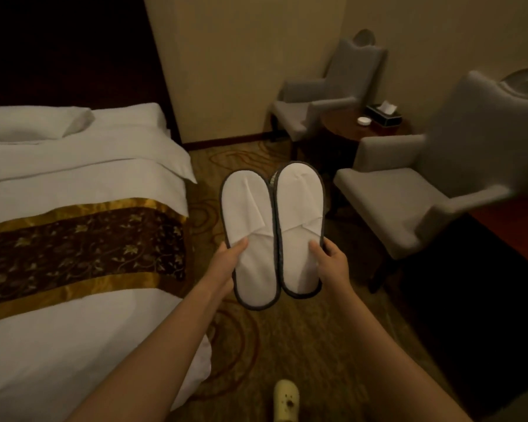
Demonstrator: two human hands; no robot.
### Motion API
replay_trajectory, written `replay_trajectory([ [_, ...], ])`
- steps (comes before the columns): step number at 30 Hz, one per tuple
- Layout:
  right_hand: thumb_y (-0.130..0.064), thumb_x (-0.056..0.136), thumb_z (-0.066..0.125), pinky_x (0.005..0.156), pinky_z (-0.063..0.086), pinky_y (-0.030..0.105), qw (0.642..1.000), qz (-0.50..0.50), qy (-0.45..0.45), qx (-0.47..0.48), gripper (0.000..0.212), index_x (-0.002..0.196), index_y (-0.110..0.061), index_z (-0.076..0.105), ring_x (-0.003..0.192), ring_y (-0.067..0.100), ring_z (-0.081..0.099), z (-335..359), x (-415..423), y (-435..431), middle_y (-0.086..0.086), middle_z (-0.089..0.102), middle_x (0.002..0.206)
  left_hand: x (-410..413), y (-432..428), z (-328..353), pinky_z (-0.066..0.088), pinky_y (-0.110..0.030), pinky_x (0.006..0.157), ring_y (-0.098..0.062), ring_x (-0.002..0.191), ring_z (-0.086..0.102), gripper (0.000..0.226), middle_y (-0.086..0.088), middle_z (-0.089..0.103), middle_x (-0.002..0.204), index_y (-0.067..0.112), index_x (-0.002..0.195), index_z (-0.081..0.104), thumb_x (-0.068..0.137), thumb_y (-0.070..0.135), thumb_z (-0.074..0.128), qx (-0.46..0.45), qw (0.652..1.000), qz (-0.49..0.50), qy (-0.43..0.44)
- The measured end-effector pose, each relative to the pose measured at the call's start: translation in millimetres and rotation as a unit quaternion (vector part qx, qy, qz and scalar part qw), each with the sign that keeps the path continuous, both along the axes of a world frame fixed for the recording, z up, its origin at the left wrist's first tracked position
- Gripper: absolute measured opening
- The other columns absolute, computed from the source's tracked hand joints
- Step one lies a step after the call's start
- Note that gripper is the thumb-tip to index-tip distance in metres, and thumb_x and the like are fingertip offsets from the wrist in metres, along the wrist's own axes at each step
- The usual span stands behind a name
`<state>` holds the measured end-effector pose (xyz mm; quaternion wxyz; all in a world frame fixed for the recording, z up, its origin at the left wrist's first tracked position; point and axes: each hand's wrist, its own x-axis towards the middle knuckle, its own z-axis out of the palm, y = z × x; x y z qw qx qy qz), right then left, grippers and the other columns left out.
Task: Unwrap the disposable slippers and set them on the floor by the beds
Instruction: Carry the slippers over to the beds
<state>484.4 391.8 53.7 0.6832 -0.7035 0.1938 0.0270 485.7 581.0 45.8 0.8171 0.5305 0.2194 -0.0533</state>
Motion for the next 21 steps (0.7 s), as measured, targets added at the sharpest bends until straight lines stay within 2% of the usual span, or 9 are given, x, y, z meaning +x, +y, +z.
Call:
replay_trajectory([
  [2,-0.032,0.093,0.052,0.105,0.042,0.048,1.0,0.023,0.004,-0.005,0.044,0.134,-0.015,0.048,0.122,0.025,0.05,-9,35,9,0.004,0.054,0.133,29,10,-8,0.048,-0.047,0.097,-0.033,0.115,0.057,0.058,-0.016,0.055,0.133,0.011,0.141,0.039,0.089,0.02,0.062,0.0,1.0,0.014,0.005],
  [4,-0.032,0.093,0.051,0.095,0.046,0.04,0.998,0.052,-0.008,-0.016,0.038,0.126,-0.015,0.055,0.114,0.023,0.054,-18,75,18,0.0,0.06,0.118,62,19,-16,0.047,-0.049,0.098,-0.034,0.115,0.057,0.055,-0.016,0.056,0.132,0.012,0.139,0.041,0.088,0.02,0.063,-0.003,0.999,0.031,0.01],
  [7,-0.033,0.093,0.052,0.083,0.046,0.034,0.996,0.085,-0.011,-0.02,0.03,0.118,-0.019,0.06,0.096,0.016,0.056,-26,135,31,-0.009,0.059,0.097,110,31,-27,0.047,-0.05,0.099,-0.034,0.116,0.057,0.051,-0.017,0.058,0.131,0.012,0.136,0.045,0.088,0.02,0.062,-0.005,0.998,0.055,0.019],
  [10,-0.031,0.092,0.053,0.08,0.047,0.033,0.992,0.121,-0.018,-0.015,0.02,0.109,-0.026,0.061,0.09,0.013,0.057,-30,187,42,-0.009,0.06,0.094,150,42,-33,0.049,-0.044,0.094,-0.032,0.115,0.058,0.048,-0.017,0.059,0.129,0.012,0.134,0.048,0.088,0.019,0.062,-0.022,0.996,0.088,0.021],
  [13,-0.028,0.091,0.055,0.076,0.049,0.029,0.988,0.154,-0.02,-0.011,0.012,0.101,-0.03,0.061,0.089,0.01,0.058,-37,236,59,-0.013,0.062,0.091,185,57,-42,0.049,-0.046,0.095,-0.032,0.115,0.057,0.047,-0.016,0.059,0.128,0.014,0.133,0.049,0.088,0.019,0.062,-0.033,0.993,0.11,0.031],
  [16,-0.028,0.091,0.056,0.072,0.048,0.027,0.983,0.181,-0.004,-0.002,0.017,0.106,-0.027,0.063,0.089,0.008,0.058,-48,281,79,-0.013,0.063,0.094,219,76,-57,0.048,-0.048,0.097,-0.031,0.113,0.058,0.047,-0.015,0.059,0.128,0.015,0.134,0.049,0.088,0.018,0.062,-0.049,0.988,0.141,0.045],
  [21,-0.026,0.091,0.056,0.067,0.046,0.021,0.975,0.221,0.014,-0.013,0.02,0.109,-0.021,0.063,0.085,0.004,0.056,-75,353,118,-0.014,0.062,0.09,275,105,-79,0.052,-0.041,0.086,-0.025,0.103,0.061,0.044,-0.009,0.064,0.115,0.017,0.131,0.051,0.088,0.019,0.061,-0.052,0.981,0.173,0.064],
])
